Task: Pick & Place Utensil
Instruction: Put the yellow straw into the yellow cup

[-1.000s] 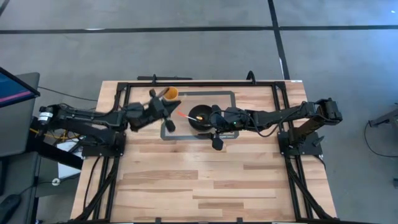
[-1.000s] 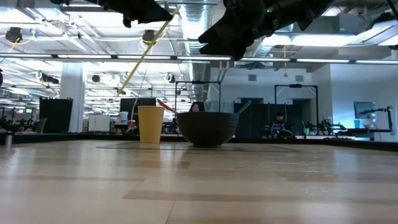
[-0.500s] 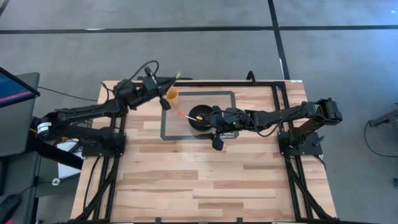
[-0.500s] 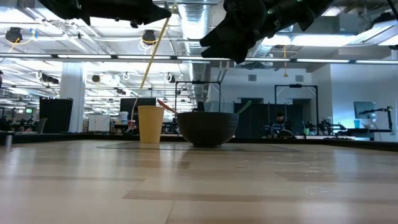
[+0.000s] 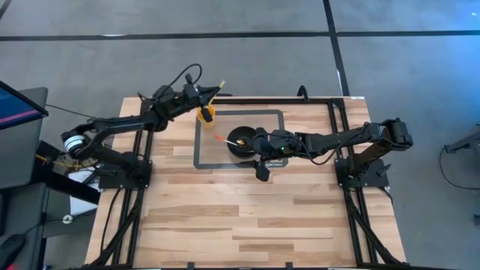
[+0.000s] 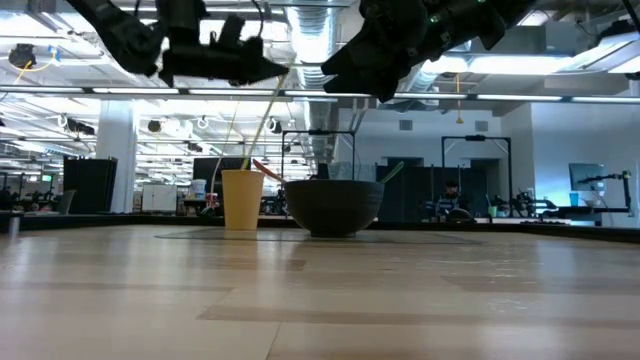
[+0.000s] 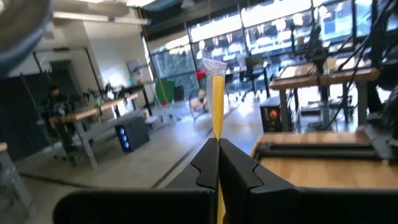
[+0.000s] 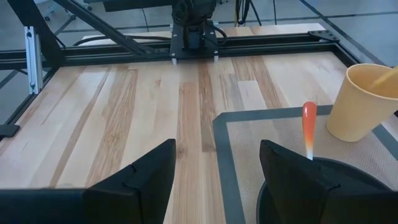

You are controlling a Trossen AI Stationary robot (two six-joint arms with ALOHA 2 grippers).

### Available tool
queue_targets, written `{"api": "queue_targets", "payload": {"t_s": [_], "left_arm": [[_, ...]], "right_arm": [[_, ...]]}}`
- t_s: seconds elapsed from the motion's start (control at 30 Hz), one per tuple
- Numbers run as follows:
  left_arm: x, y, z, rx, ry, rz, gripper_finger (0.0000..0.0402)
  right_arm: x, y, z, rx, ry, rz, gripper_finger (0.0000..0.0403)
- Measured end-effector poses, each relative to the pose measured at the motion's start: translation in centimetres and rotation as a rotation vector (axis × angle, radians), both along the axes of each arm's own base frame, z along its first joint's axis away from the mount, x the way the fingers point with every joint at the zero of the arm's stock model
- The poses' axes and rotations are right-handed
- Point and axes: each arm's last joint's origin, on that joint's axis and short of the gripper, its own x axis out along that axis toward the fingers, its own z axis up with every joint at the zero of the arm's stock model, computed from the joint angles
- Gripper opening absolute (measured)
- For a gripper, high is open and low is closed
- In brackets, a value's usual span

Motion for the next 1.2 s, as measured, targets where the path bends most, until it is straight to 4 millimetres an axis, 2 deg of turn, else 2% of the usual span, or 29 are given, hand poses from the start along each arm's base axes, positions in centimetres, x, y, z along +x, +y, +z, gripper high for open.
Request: {"api": "queue_targets", "payload": {"t_s": [0.2, 0.37, 0.87, 1.2], "left_arm": [[1.1, 1.7, -2.4, -0.098, 0.057, 0.013, 0.0004], [1.9, 2.3, -3.9, -0.143, 0.095, 0.013, 0.0004], [2.5, 2.9, -5.4, -0.219, 0.146, 0.073, 0.0006], [2.5, 2.9, -5.9, -0.256, 0.179, 0.123, 0.0074]], "right_arm": [[0.0, 0.0, 0.0, -0.002, 0.0, 0.001, 0.0226], [0.0, 0.0, 0.0, -0.003, 0.0, 0.001, 0.0226], [0.0, 0.0, 0.0, -0.003, 0.0, -0.001, 0.0226], [0.0, -0.3, 0.0, -0.003, 0.0, -0.009, 0.0226]]}}
